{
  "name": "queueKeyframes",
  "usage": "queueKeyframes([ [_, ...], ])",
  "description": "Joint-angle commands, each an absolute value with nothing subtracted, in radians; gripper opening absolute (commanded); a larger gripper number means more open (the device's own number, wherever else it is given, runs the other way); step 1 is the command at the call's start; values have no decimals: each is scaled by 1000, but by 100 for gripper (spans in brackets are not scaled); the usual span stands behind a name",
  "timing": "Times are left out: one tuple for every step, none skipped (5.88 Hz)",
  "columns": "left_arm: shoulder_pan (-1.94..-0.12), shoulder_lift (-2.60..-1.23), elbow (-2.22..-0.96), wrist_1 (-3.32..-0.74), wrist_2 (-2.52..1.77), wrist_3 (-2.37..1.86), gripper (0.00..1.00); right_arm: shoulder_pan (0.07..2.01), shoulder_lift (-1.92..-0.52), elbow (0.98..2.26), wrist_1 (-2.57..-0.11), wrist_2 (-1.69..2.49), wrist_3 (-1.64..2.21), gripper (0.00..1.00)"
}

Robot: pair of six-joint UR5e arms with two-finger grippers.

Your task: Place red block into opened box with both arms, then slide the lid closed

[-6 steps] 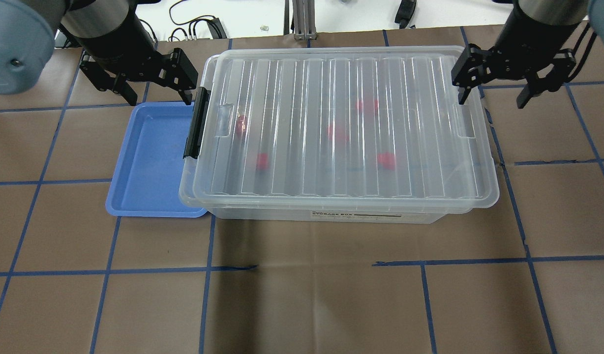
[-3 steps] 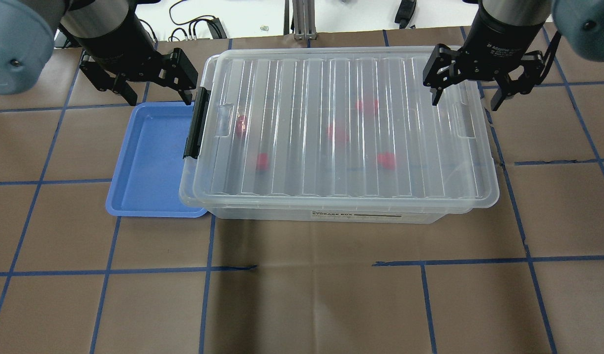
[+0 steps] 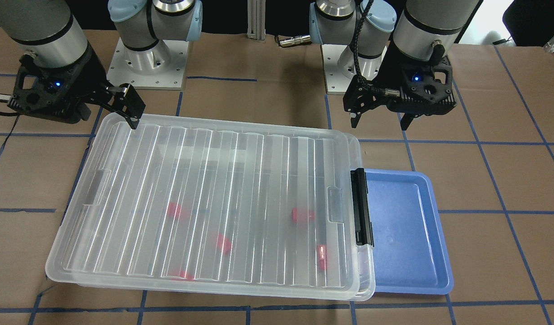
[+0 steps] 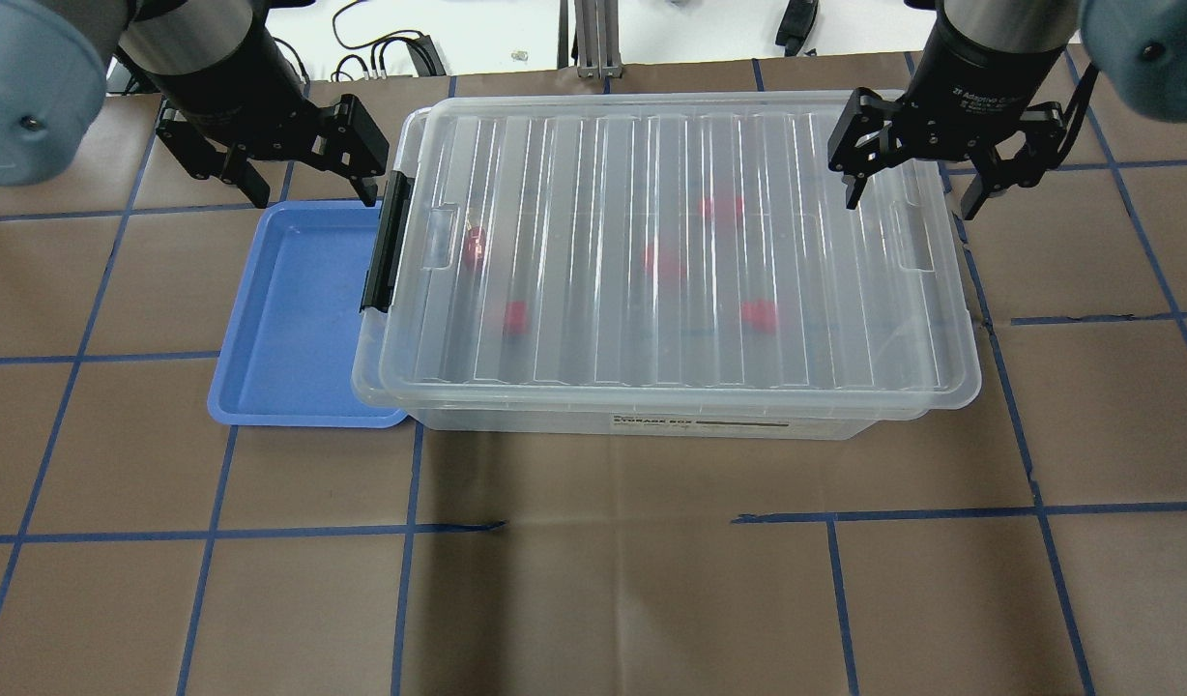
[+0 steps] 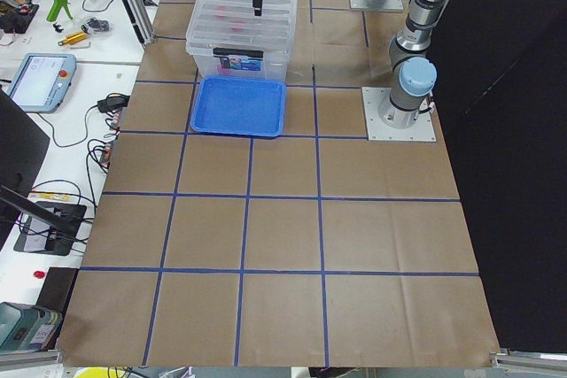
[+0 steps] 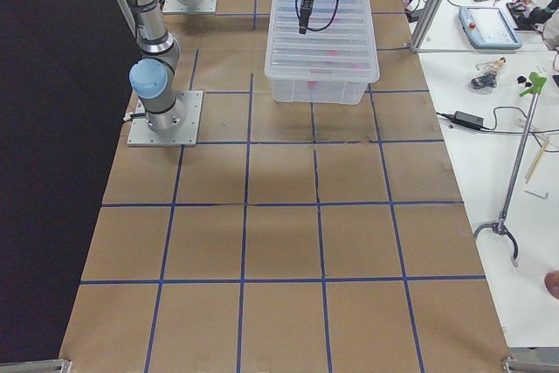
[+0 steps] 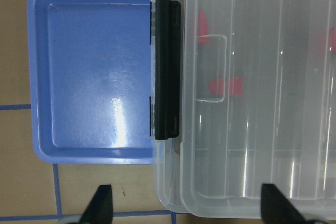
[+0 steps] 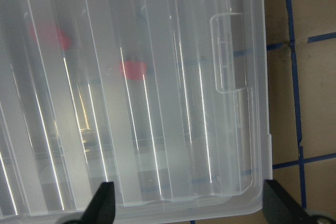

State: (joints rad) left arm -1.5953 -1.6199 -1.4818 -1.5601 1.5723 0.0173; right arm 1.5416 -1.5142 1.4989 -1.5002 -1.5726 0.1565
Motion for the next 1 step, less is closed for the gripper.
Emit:
queueKeyframes([
  [-1595, -1620, -1482, -1560, 1572, 17, 98, 1542, -1514, 1502, -1500, -1574, 156, 100],
])
